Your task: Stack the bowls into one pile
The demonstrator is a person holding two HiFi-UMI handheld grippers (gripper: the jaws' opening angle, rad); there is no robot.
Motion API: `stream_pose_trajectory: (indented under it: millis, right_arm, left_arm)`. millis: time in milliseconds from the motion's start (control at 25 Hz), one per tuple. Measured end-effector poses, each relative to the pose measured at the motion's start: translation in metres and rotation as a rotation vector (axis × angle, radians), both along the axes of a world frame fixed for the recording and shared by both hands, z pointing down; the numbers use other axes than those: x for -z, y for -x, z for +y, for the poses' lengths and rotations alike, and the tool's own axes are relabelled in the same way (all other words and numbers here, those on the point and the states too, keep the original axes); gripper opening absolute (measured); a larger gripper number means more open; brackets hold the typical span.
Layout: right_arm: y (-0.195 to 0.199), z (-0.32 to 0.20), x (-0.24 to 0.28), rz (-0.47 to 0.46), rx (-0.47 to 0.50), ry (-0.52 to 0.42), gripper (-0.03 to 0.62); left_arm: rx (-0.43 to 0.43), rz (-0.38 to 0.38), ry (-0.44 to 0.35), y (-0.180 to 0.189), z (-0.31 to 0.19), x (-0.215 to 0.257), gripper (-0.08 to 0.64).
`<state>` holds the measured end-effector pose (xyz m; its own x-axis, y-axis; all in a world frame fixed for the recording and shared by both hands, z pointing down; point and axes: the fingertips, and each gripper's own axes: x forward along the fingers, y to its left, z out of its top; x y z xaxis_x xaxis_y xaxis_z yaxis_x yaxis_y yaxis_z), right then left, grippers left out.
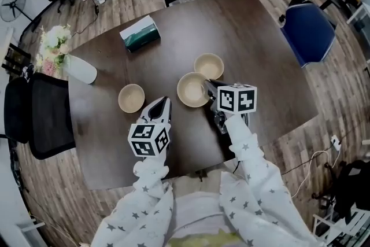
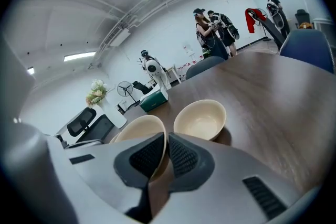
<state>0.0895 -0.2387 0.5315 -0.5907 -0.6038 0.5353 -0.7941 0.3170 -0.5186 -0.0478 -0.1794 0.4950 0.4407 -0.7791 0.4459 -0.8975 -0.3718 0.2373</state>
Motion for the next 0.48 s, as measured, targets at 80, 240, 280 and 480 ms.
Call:
stream_pose_trajectory:
  millis: [80,240,280,480]
  right_arm:
    - [-0.008,-0.009,0.0,-0.011,-0.03,-0.005,0.041]
    - [-0.027,-0.03,0.003,-0.028,-0.119,-0.02,0.041]
    - [-0.033,-0.035,0.005,-0.033,-0.143,-0.025,0.041]
    - [-0.052,-0.058,0.007,-0.043,-0.235,-0.047,0.041]
  left_arm:
    - [0.002,0.001,0.001,-0.007,-0.005,-0.002,0.026]
    - [-0.001,0.002,0.005,-0.022,-0.012,-0.004,0.026]
    - [-0.002,0.001,0.008,-0.026,-0.013,-0.005,0.026]
    - [-0.003,0.0,0.022,-0.037,-0.02,-0.012,0.026]
